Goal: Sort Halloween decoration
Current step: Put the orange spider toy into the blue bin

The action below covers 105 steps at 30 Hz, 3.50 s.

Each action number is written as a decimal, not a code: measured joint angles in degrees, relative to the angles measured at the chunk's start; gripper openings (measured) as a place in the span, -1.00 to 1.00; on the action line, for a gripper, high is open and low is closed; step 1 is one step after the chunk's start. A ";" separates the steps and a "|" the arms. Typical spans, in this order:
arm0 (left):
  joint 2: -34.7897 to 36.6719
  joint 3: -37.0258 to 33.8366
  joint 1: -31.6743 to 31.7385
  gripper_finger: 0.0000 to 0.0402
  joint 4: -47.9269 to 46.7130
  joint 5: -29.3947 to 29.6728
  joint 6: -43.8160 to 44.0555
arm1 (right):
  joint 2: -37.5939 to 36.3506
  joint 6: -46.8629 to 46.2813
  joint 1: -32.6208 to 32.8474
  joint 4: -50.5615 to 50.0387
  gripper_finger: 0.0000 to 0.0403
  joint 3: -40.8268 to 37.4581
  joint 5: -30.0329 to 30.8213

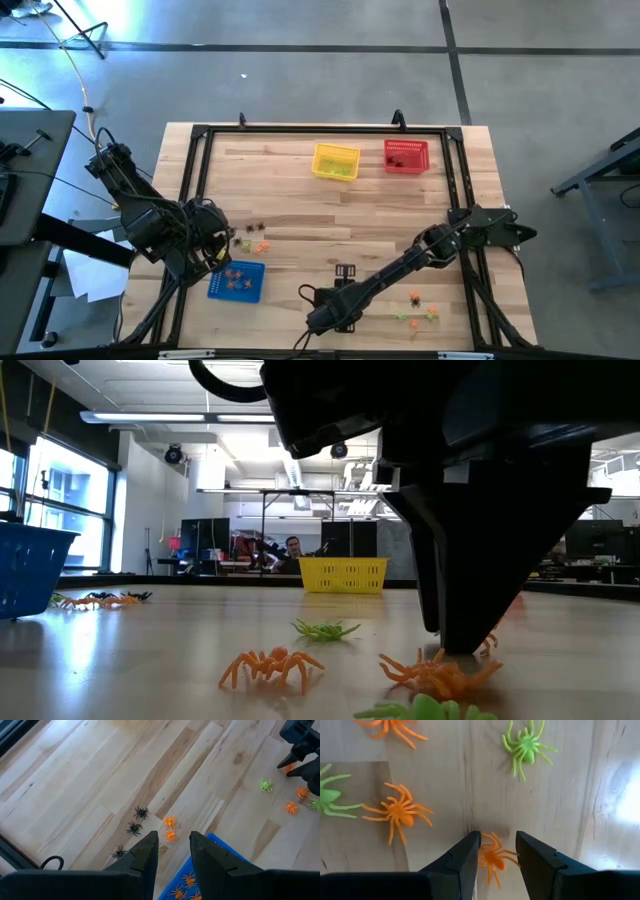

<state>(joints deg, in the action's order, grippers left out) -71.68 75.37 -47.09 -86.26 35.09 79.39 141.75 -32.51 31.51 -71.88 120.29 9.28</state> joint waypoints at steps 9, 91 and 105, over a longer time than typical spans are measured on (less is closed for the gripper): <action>0.02 0.00 0.00 -0.51 0.09 0.02 0.00 | 0.15 0.00 -0.04 0.58 -0.90 -0.04 -0.92; 0.02 0.03 0.00 -0.51 0.88 -1.09 -4.52 | -15.96 1.31 -4.23 14.72 -0.50 0.09 -4.68; -0.21 0.04 0.09 -0.51 8.47 0.43 -5.54 | -18.39 -11.79 0.32 18.09 -0.52 -12.93 -4.09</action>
<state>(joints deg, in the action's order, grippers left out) -71.89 75.42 -47.00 -77.79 35.52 73.85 123.37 -44.30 31.82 -53.79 107.36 5.19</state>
